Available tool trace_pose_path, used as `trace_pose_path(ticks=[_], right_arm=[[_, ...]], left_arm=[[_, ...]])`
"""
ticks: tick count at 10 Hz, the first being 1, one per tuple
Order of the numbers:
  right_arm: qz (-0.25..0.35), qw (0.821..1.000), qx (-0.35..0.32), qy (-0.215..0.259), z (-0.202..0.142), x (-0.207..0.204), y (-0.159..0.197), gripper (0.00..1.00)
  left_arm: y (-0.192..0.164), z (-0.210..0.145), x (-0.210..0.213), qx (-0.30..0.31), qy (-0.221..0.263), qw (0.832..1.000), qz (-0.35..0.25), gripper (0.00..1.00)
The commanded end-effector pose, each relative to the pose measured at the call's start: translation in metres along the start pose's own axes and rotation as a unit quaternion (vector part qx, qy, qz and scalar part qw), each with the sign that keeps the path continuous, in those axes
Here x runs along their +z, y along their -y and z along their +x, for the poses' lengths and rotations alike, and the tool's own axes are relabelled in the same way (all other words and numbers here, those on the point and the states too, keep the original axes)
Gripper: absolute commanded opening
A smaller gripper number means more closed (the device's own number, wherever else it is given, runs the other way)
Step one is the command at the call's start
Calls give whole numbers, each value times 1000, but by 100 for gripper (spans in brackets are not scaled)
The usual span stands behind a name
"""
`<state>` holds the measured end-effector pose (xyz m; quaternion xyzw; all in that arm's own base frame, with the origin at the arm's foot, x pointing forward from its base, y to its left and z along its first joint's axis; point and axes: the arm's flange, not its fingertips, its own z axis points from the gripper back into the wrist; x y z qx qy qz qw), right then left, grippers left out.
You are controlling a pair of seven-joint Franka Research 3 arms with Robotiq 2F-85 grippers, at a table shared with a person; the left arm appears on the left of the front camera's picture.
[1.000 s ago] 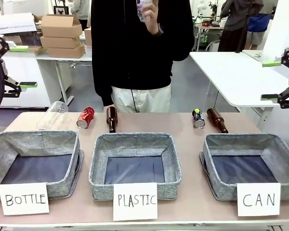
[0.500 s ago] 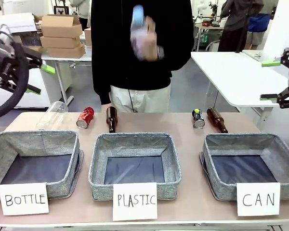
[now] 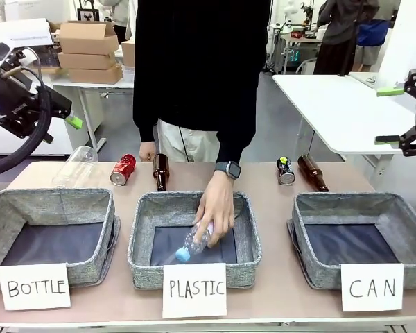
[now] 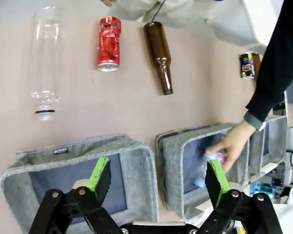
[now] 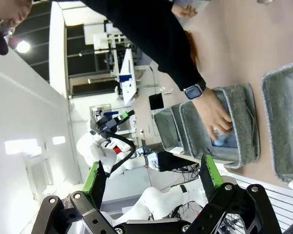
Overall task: Sort the can waste into the basket.
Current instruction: Pick up the can waste from the table and place it in the right Fabric basket.
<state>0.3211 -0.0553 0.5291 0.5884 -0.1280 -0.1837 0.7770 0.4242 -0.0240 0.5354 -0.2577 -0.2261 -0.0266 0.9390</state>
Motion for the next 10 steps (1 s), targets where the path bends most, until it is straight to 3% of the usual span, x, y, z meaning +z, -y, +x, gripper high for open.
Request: trace_pose_path(ticks=[1,2,4,5,8,9,10], right_arm=[[13,1000,13,-2,4,-2,-1,100],[13,1000,13,-2,4,-2,-1,100],[13,1000,13,-2,4,-2,-1,100],[13,1000,13,-2,4,-2,-1,100],[13,1000,13,-2,4,-2,-1,100],[13,1000,13,-2,4,-2,-1,100],[13,1000,13,-2,4,-2,-1,100]], left_arm=[[-2,-1,-1,2,-4,1000,6,100],[5,26,-32,27,-5,999,40,100],[21,78,-111,-6,-32,994,105,100],[18,93,-144,-13,-35,985,168,100],[-5,119,-234,-6,-68,965,253,100],[-14,122,-253,-2,-69,964,256,100],[-19,125,-267,33,-70,976,204,100]])
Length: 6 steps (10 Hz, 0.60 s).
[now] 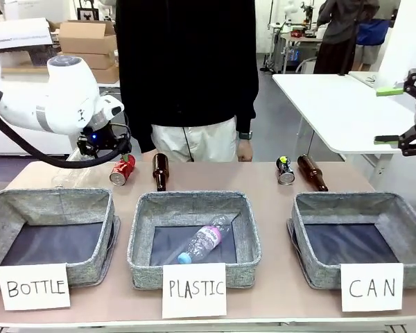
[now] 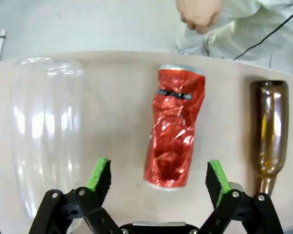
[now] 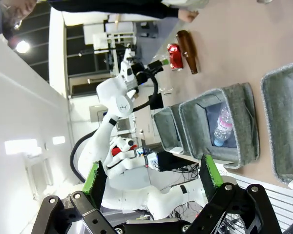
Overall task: Sort the can waste into the basket.
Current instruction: Pick up the can waste from the table and place it in the right Fabric basket.
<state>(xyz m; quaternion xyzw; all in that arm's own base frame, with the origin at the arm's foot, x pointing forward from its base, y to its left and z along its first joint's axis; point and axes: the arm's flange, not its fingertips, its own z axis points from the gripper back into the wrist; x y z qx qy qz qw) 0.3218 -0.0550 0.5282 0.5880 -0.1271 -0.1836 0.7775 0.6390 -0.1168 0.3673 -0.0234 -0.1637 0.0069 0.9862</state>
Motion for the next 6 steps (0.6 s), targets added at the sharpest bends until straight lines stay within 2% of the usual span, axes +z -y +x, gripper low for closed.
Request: trace_pose_path(ticks=[1,3,4,6], right_arm=[[14,1000,13,-1,3,-1,-2,100],[14,1000,13,-1,3,-1,-2,100],[14,1000,13,-1,3,-1,-2,100],[14,1000,13,-1,3,-1,-2,100]], left_arm=[[-3,-9,13,-15,9,1000,3,100],[-3,-9,13,-15,9,1000,3,100],[2,1,-1,-3,0,1000,-1,100],[12,5,-21,-55,-16,998,4,100]])
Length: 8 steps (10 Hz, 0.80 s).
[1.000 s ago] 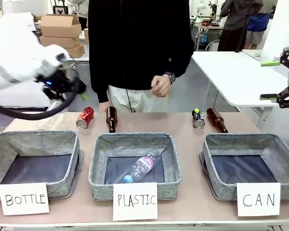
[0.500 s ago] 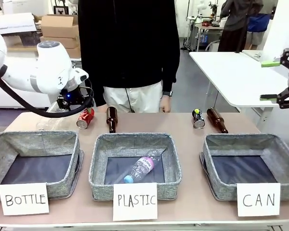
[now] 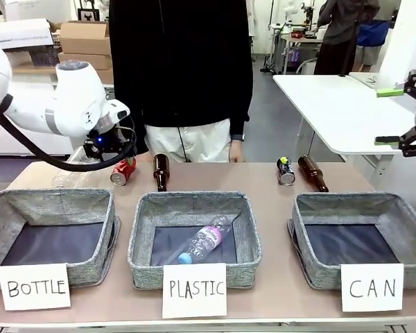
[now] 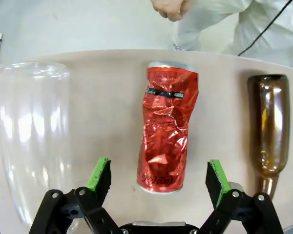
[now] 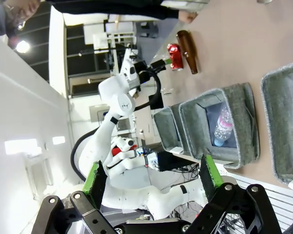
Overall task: Sort the can waste into the basket.
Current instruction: Pick up the can waste from the table and place it in the right Fabric basket.
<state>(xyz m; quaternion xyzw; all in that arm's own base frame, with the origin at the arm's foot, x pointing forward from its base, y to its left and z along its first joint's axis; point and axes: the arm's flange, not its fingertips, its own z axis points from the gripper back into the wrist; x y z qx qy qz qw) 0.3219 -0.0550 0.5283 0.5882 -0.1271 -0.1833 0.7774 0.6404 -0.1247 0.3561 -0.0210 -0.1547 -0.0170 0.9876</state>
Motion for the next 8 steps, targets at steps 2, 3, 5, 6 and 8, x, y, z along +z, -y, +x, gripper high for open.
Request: trace_pose_path(ticks=[2,3,5,6,8], right_arm=[[14,1000,13,-1,3,-1,-2,100],[14,1000,13,-1,3,-1,-2,100],[14,1000,13,-1,3,-1,-2,100],[14,1000,13,-1,3,-1,-2,100],[14,1000,13,-1,3,-1,-2,100]], left_arm=[[9,11,-25,-54,-18,998,0,100],[11,12,-35,-55,-29,998,14,100],[16,13,-51,-43,-39,998,17,100],[14,14,-53,-43,-42,998,17,100],[13,15,-54,-31,-45,998,19,100]])
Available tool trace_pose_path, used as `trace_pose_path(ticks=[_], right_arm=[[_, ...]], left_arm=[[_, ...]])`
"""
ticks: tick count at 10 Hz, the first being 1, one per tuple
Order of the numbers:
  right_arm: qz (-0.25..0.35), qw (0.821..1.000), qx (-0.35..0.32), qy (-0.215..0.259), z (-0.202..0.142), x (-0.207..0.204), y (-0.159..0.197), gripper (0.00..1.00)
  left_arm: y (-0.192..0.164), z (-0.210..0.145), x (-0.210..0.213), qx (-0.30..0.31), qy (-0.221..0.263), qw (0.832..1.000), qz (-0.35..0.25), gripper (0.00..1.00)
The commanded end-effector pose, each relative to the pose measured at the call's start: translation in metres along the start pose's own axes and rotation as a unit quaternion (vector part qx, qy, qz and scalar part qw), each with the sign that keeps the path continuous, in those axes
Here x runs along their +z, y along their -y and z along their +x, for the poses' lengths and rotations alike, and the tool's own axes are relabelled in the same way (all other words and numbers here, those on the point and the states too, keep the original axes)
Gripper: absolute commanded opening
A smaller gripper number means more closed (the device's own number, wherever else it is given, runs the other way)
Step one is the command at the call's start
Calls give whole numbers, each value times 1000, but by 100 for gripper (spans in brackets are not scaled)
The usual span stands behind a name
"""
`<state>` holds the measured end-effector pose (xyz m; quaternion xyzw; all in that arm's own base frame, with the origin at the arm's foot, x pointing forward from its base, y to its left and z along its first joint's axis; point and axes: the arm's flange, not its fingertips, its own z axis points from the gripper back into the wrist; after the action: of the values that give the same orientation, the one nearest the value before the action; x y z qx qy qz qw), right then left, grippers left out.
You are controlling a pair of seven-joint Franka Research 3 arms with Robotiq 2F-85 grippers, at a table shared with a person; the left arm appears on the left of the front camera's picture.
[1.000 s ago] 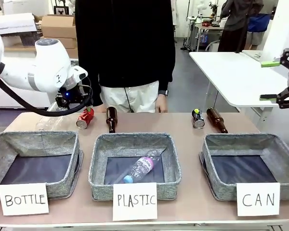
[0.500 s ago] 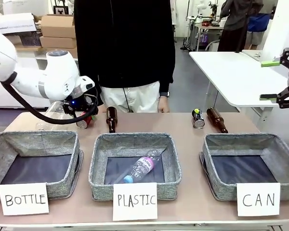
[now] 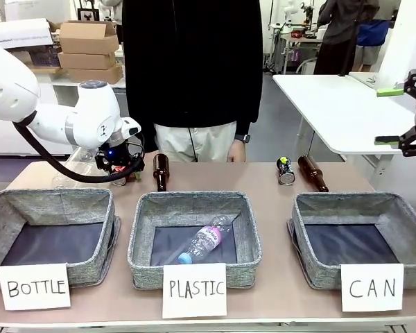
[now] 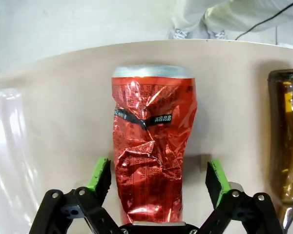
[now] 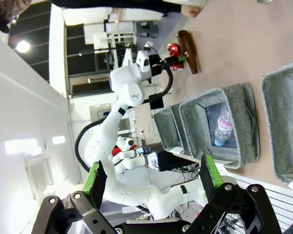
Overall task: Sort the can waste into the basket.
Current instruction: Pick up the can waste from the table and place it in the right Fabric basket.
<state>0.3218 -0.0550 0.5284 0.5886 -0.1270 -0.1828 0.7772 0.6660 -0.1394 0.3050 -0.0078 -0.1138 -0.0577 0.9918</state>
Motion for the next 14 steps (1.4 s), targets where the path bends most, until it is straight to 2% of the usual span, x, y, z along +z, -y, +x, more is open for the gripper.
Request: trace_pose_path(ticks=[1,2,3,5,6,8,11,12,13,14], right_arm=[[13,1000,13,0,3,-1,-2,100],[13,1000,13,0,3,-1,-2,100],[13,1000,13,0,3,-1,-2,100],[13,1000,13,0,3,-1,-2,100],[13,1000,13,0,3,-1,-2,100],[13,1000,13,0,3,-1,-2,100],[13,1000,13,0,3,-1,-2,100],[13,1000,13,0,3,-1,-2,100],[13,1000,13,0,3,-1,-2,100],[13,1000,13,0,3,-1,-2,100]], left_arm=[[0,7,3,15,-6,1000,5,42],[0,5,3,18,-7,1000,2,43],[0,5,4,16,-8,1000,2,0],[-1,3,5,21,-4,1000,3,0],[-2,3,7,20,-2,1000,0,16],[-2,2,9,27,-6,1000,-5,0],[-14,-2,25,48,0,999,-5,0],[-27,-9,57,64,-5,998,-8,0],[-43,-28,111,53,4,998,-46,0],[-56,-62,178,-9,-18,996,-87,0]])
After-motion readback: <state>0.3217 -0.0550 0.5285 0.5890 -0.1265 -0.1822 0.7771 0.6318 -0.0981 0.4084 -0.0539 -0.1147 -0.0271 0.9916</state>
